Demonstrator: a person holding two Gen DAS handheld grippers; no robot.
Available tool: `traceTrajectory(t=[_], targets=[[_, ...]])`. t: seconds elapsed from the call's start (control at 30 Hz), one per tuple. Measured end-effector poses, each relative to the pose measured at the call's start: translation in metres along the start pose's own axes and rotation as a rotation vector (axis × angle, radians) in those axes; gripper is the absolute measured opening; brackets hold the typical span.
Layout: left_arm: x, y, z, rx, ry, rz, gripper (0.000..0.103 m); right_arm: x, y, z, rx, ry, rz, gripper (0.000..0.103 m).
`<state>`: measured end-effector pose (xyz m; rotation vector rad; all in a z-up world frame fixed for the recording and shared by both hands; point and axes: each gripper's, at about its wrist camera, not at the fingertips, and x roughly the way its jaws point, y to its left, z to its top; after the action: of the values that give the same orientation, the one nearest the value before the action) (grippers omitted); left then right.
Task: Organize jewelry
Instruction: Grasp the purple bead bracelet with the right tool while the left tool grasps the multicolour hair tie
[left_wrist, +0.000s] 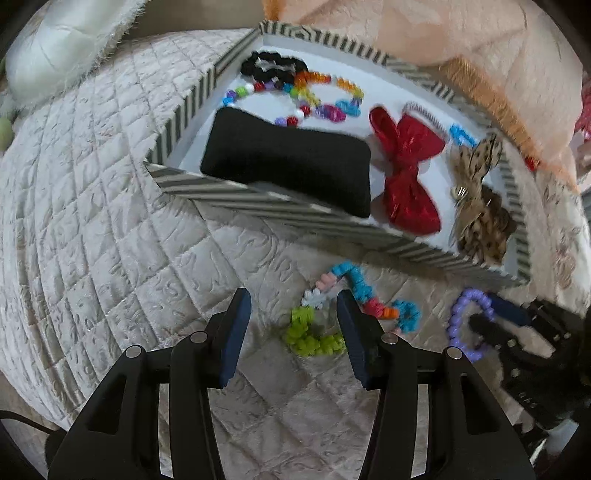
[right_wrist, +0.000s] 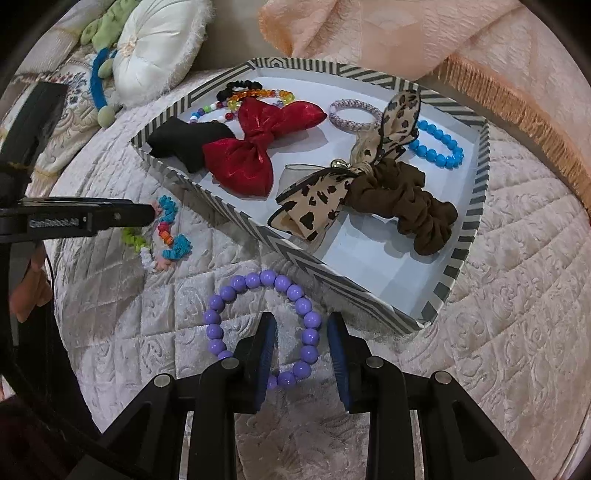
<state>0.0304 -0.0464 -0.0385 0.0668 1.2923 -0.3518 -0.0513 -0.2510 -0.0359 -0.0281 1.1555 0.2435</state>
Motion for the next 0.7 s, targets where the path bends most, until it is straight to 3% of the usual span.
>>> traceTrajectory(t=[0.07,0.1,0.13,0.17,0.33,0.7], targets=[[0.001,-0.007,-0.002,0.026,-0.014,0.023,0.047,0.0,0.005,-0.002,-0.034,-0.014,-0.02,0.026],[0.002,-0.01,-0.004,0.038,-0.02,0.034,0.04,0.0,0.006,-0.003,-0.045,-0.015,-0.025,0.022],[0.002,-0.011,-0.005,0.048,-0.028,0.05,0.02,-0.001,0.009,-0.003,-0.06,-0.014,-0.029,0.016],[0.002,-0.014,-0.005,0.062,-0.037,0.054,0.013,-0.003,0.01,-0.003,-0.067,-0.015,-0.029,0.011],[-0.012,-0.022,-0.011,0.076,-0.045,-0.009,0.011,-0.016,0.013,-0.007,-0.072,-0.032,-0.026,0.009],[-0.091,-0.03,0.001,0.101,-0.164,-0.089,0.011,-0.075,0.024,-0.004,-0.114,-0.117,-0.061,0.009]])
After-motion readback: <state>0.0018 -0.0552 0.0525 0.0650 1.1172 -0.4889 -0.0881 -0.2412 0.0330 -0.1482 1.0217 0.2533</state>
